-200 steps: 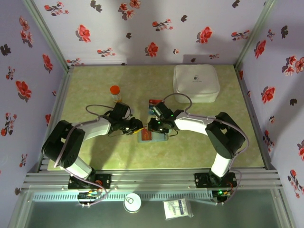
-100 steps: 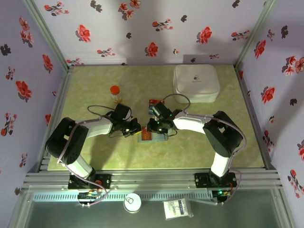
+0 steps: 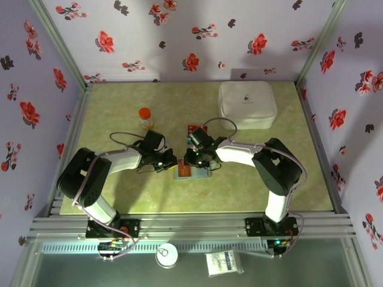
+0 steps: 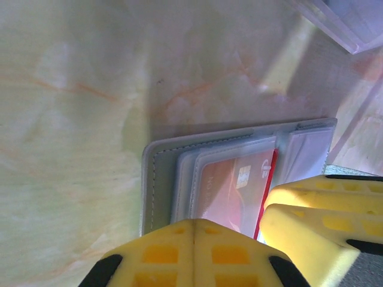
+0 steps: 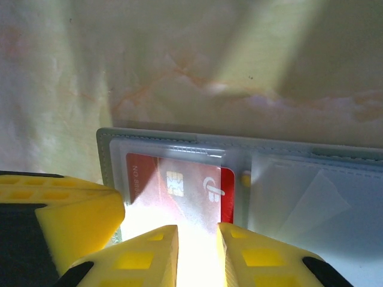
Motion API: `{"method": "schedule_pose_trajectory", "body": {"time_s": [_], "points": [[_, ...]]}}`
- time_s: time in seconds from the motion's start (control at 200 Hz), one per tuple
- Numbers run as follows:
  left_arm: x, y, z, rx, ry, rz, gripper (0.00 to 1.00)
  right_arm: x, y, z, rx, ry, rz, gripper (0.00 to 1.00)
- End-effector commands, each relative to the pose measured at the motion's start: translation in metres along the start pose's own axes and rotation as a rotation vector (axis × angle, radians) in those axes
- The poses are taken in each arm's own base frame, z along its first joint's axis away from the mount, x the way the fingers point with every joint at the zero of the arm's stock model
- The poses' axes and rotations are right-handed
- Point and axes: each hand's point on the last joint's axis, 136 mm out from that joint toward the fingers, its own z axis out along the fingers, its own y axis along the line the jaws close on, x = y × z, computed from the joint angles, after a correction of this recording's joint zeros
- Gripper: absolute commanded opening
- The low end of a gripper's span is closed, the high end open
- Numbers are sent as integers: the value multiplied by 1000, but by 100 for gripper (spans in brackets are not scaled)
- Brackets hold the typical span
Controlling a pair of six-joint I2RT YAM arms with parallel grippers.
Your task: Take the credit cards out of the card holder
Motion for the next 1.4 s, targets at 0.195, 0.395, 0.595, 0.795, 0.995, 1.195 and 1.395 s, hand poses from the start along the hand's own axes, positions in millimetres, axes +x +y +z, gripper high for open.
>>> {"method": "schedule_pose_trajectory", "body": {"time_s": [0.195,0.395,0.595,0.795,0.995,1.195,1.395], "points": [[7,19,4,-56,32,-4,0,2,3,7,5,20,-9,22],[8,22,6,-63,39,-9,0,3,8,8,-27,30,-11,16],[7,21,6,-62,37,-7,0,3,3,9,1,31,-9,18],[6,20,4,-61,35,-5,0,5,-14,4,86,20,-14,23],[4,17,4,-57,31,2,0,-2,-11,-6,97,-11,-41,24],[1,11,2,-45,22,11,0,-3,-7,-12,86,-23,-48,24],[-5,-5,-11,-16,-6,30,0,-4,-2,-23,47,-56,-41,25]]}}
